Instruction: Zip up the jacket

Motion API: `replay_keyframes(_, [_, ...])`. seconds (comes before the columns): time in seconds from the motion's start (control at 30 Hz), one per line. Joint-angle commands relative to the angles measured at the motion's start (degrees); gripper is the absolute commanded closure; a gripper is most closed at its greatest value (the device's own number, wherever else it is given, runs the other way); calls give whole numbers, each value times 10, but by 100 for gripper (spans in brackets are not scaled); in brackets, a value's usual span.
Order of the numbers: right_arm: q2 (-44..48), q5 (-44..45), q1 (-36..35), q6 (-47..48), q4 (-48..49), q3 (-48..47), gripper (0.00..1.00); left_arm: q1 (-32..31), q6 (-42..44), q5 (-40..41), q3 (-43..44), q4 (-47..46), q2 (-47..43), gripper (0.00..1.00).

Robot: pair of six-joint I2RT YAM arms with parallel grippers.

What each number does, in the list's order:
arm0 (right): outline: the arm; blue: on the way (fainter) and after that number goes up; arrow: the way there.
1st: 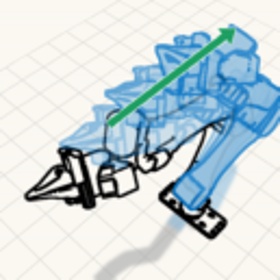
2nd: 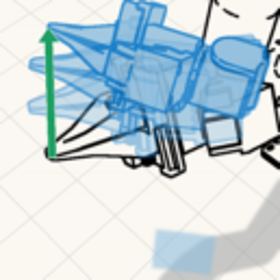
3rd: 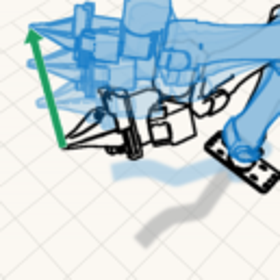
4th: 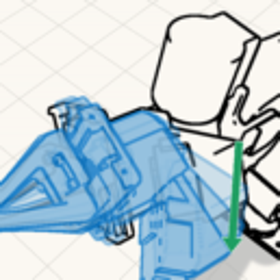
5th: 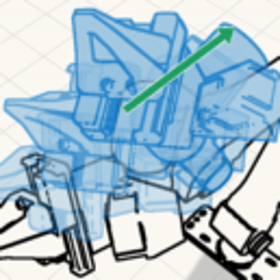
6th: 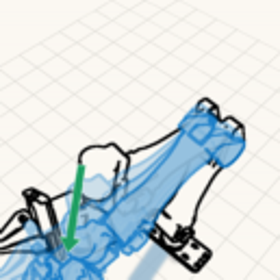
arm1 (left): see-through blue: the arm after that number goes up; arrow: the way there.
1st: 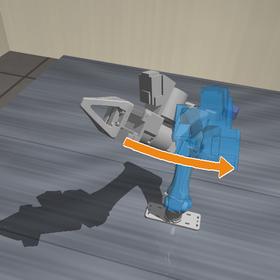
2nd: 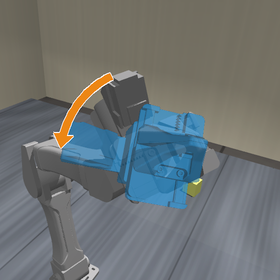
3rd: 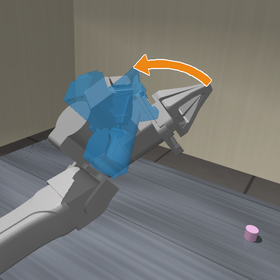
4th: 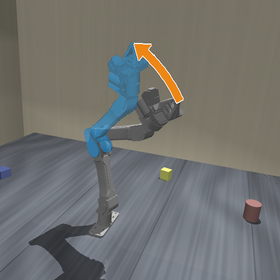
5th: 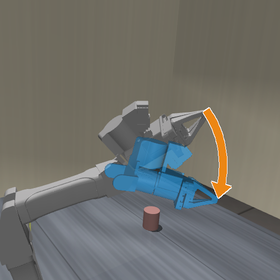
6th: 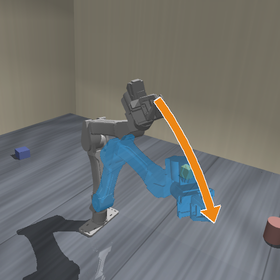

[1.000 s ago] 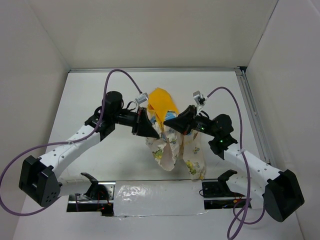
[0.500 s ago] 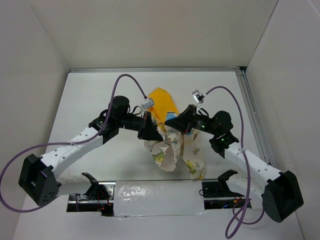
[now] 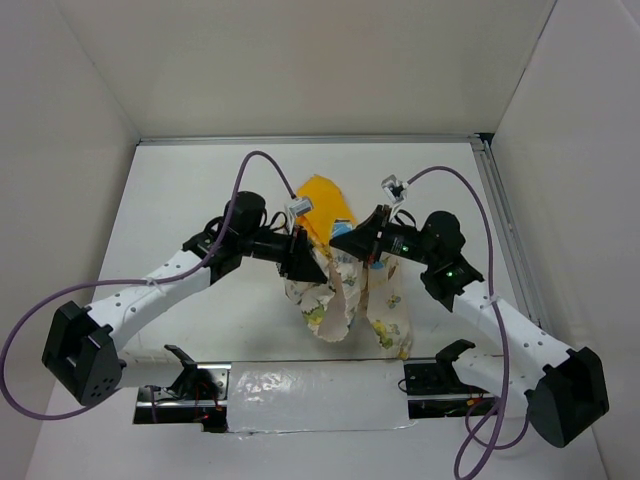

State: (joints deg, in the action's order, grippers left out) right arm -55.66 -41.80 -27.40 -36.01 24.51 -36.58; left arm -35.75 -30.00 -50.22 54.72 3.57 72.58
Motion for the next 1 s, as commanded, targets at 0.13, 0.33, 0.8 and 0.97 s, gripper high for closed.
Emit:
replay_keyframes(0.13, [22,51,-46,68,13,-39,100,3,-21,-19,3,33,-27,40])
replay_keyframes(0.33, [19,51,-52,69,2,-40,100,10,-36,-4,-24,39,-89,1])
replay_keyframes(0.8, [-2,38,-66,43,30,-33,100,88,-126,-4,-50,-23,-89,2])
replay_keyframes(0.97, [-9,48,-74,39,33,-33,100,88,-165,-39,-65,-94,-76,9])
